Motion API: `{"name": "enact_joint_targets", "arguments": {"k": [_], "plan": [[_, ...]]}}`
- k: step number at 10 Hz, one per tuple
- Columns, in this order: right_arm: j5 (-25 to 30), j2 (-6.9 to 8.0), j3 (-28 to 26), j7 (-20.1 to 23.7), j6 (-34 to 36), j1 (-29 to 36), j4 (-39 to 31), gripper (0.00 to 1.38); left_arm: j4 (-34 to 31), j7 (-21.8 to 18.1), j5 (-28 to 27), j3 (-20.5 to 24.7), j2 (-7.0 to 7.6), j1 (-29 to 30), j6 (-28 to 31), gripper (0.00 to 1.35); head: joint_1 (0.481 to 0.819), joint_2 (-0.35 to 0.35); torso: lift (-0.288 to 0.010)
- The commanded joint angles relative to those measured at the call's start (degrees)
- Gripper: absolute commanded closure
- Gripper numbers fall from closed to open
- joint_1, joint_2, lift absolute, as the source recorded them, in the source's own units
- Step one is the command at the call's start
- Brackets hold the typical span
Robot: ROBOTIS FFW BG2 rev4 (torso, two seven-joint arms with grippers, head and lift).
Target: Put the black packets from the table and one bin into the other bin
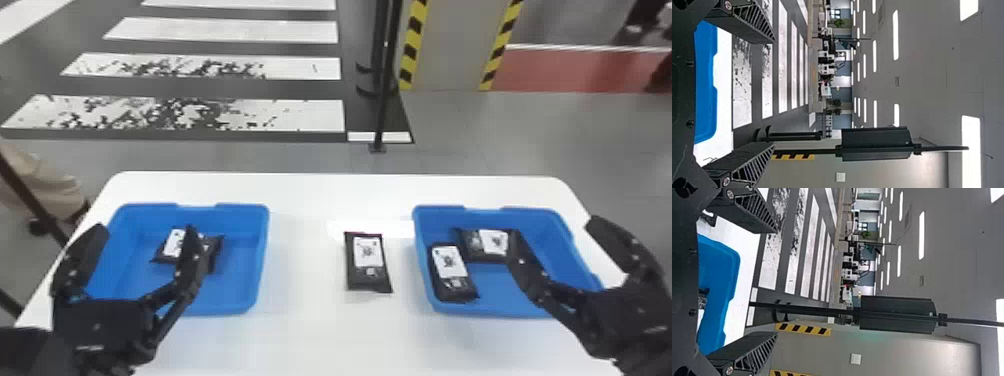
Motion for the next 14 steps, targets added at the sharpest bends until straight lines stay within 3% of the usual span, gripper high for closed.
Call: {"name": "enact_joint_targets", "arguments": {"k": [1, 9, 12, 14], "plan": [[0.0, 0.00, 0.0, 0.0, 0.0, -0.1, 0.1, 0.09, 0.0, 0.0, 0.0, -0.3, 0.08, -0.1, 0.2, 0.09, 0.695, -0.034, -0.110], [-0.2, 0.00, 0.6, 0.0, 1.8, -2.9, 0.0, 0.09, 0.0, 0.0, 0.2, 0.0, -0.01, -0.7, 0.9, 0.09, 0.695, -0.034, -0.110], [2.2, -0.53, 1.3, 1.6, 10.8, -10.2, 0.4, 0.09, 0.0, 0.0, 0.2, -0.4, 0.08, -0.8, 0.6, 0.09, 0.695, -0.026, -0.110], [3.2, -1.41, 3.8, 6.7, 19.4, -20.9, 7.6, 0.08, 0.0, 0.0, 0.2, -0.6, 0.26, -0.9, 0.6, 0.09, 0.695, -0.018, -0.110]]}}
